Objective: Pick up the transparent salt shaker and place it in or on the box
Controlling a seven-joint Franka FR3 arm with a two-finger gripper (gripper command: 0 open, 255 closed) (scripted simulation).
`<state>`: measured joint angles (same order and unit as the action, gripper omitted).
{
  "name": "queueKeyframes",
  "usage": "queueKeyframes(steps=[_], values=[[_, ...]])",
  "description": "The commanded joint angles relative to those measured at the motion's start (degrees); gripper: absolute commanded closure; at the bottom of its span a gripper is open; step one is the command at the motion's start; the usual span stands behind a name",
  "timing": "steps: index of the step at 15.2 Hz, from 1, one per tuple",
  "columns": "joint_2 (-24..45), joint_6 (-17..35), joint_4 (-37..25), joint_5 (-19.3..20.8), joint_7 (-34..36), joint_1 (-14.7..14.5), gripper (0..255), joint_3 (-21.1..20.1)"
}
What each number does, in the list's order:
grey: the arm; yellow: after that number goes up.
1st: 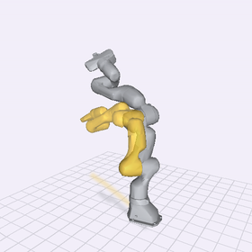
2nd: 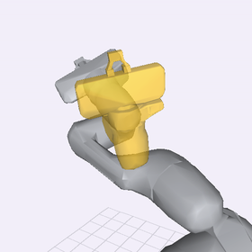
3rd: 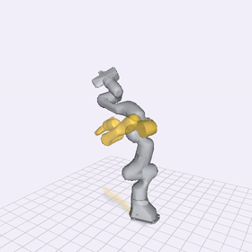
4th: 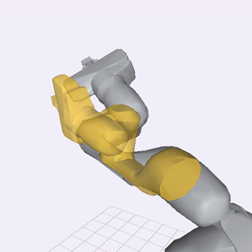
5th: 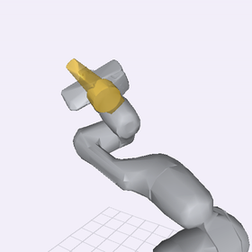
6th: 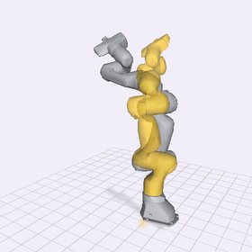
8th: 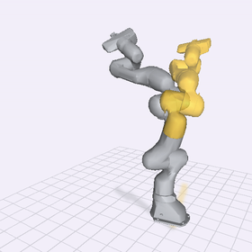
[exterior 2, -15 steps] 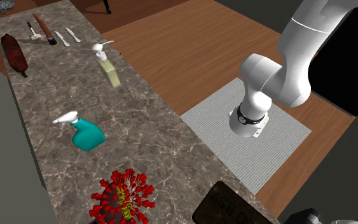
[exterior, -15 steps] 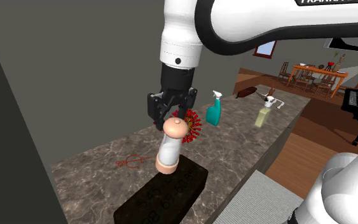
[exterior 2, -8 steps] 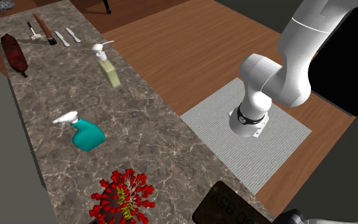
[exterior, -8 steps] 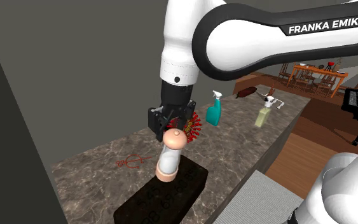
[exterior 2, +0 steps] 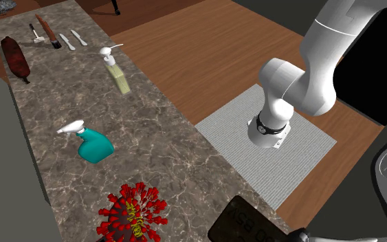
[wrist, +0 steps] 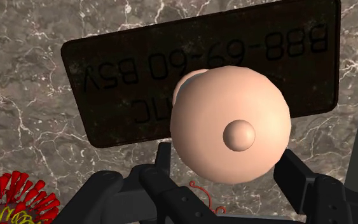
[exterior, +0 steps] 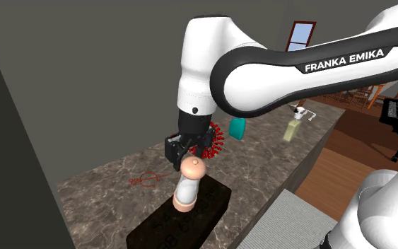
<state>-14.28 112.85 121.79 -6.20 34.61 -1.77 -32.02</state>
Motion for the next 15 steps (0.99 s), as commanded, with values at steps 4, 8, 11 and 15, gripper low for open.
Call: queueKeyframes(steps=[4, 8, 11, 15], values=[[0.3, 1.1, 0.8, 0.1, 0.2, 0.0, 255, -0.2], [0.3, 1.1, 0.8, 0.1, 0.2, 0.0, 255, -0.2], [0.3, 1.1, 0.8, 0.1, 0.2, 0.0, 0, -0.2], [-0.2, -0.8, -0.7, -0.1, 0.0, 0.0, 0, 0.1]])
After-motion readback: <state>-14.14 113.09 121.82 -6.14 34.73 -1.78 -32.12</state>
